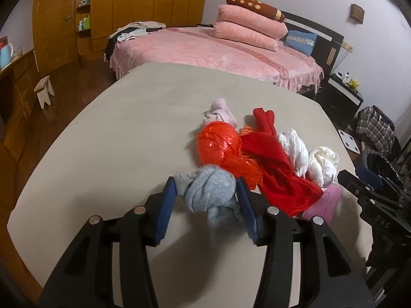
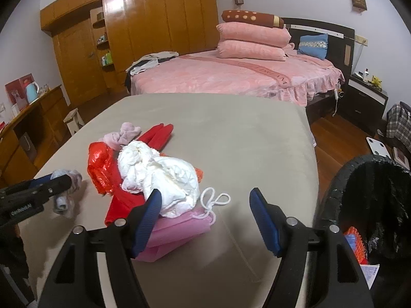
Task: Collect trash
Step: 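Grasp the grey cloth with the left gripper while the right gripper grasps the white tissues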
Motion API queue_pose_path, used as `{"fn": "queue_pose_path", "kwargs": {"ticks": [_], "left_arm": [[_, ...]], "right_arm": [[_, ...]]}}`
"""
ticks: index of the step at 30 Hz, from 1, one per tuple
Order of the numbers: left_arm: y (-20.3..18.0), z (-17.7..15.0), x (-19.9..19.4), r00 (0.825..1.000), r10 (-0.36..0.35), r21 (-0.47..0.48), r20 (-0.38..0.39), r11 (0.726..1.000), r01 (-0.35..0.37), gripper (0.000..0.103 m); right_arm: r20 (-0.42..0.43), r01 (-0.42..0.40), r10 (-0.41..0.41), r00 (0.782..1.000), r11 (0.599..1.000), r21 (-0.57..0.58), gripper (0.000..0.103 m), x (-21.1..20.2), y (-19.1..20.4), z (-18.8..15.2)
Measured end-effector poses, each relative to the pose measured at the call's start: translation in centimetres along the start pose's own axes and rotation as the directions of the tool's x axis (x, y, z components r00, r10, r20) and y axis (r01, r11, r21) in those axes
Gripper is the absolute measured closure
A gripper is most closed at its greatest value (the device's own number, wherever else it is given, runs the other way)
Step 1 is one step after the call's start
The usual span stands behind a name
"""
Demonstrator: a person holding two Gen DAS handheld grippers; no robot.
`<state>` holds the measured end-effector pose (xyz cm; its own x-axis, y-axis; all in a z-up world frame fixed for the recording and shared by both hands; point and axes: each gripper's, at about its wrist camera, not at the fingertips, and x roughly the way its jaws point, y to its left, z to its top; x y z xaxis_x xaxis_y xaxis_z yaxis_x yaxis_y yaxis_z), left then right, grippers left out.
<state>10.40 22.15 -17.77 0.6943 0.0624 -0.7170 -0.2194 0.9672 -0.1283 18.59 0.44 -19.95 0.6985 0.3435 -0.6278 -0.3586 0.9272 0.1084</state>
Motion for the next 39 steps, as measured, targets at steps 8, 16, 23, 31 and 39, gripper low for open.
{"fn": "queue_pose_path", "kwargs": {"ticks": [8,16,23,31,39], "left_arm": [[0.2,0.7,-0.8,0.999,-0.011,-0.010,0.042,1.000,0.012,0.062],[-0.9,1.8,-0.7,0.997,-0.036,0.009,0.072,0.999,0.035,0.062],[-1.3,2.1,-0.6,0.996,-0.041,0.026,0.081,0.999,0.039,0.062],[-1.6,2.4,-0.6,0.996,-0.048,0.029,0.080,0.999,0.046,0.062],[-2.1,2.8,-1.2,0.994,-0.057,0.044,0.093,0.998,0.053,0.062]], "right_arm": [[-0.008,-0.005,0.005,1.000,1.000,-0.012,0.033,0.7,0.6,0.3],[-0.032,-0.025,0.024,0.999,1.000,-0.016,0.033,2.3,1.3,1.2],[-0.033,-0.055,0.053,0.998,0.997,-0.045,0.028,2.0,2.5,1.7],[-0.121,-0.068,0.063,0.991,0.997,-0.037,0.036,4.6,2.1,1.2],[-0.098,-0.136,0.132,0.986,0.990,-0.040,0.064,3.0,2.2,1.3]]}}
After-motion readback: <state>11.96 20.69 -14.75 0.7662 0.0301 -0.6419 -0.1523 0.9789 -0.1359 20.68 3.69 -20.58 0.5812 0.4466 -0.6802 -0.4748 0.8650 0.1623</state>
